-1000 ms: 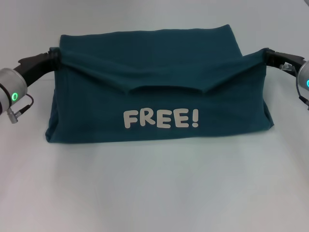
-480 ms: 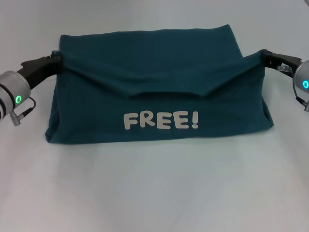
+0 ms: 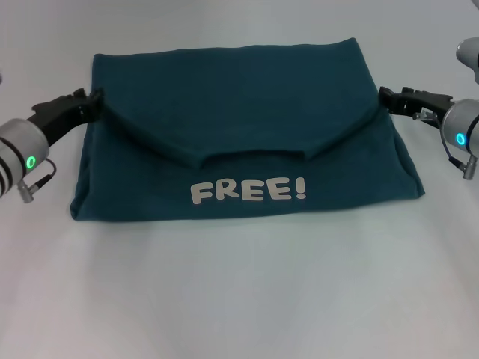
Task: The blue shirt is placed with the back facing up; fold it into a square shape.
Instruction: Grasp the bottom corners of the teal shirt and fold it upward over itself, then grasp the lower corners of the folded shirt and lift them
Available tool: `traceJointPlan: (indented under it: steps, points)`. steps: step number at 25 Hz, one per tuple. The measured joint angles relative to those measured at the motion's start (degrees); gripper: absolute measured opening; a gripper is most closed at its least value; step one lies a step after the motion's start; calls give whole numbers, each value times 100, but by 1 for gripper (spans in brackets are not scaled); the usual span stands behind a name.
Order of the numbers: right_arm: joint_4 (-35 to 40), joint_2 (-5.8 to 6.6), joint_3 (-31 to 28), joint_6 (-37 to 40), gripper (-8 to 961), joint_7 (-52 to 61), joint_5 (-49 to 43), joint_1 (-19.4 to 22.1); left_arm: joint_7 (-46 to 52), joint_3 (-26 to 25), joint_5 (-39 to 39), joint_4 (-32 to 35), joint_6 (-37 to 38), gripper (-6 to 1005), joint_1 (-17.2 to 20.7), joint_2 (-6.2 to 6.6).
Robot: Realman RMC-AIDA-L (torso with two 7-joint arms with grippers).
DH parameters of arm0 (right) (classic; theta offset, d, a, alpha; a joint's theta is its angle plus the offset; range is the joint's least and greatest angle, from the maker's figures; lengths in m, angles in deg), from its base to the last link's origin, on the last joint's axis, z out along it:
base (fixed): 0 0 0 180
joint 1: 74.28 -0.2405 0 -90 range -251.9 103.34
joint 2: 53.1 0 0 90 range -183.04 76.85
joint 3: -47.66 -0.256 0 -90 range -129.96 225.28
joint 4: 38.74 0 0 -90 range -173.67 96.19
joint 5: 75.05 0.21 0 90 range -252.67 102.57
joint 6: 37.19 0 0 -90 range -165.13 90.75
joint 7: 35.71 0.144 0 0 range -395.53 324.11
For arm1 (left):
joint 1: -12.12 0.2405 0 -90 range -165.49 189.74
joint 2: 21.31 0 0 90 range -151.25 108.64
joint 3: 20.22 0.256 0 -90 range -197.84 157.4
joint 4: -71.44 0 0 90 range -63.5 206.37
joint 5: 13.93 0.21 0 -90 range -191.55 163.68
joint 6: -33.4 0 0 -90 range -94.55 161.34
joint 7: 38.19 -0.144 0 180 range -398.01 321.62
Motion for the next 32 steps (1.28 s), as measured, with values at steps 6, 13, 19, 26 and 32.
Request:
traceJointPlan:
  steps: [6,13,19,26,32]
  points:
    - [29,39,5,177,563,34,4,72,100,40,-154,155,-8,300,187,9]
    - [145,217,134,1334,734,486,-41,547,1608,1316,-149,809,652,539,893,33]
    - [757,263,645,2471,733,1227,-48,1199,2365,2095,-142,1672,1753,805,1711,-47]
    - [1398,442,982,3727,727,2412,-103,1891,2438,2140,244,1912,2195,806,2158,-59]
    - [1446,686,981,4358,726,3103,-410,1986,2380,2169,899,1930,2114,804,2175,-80]
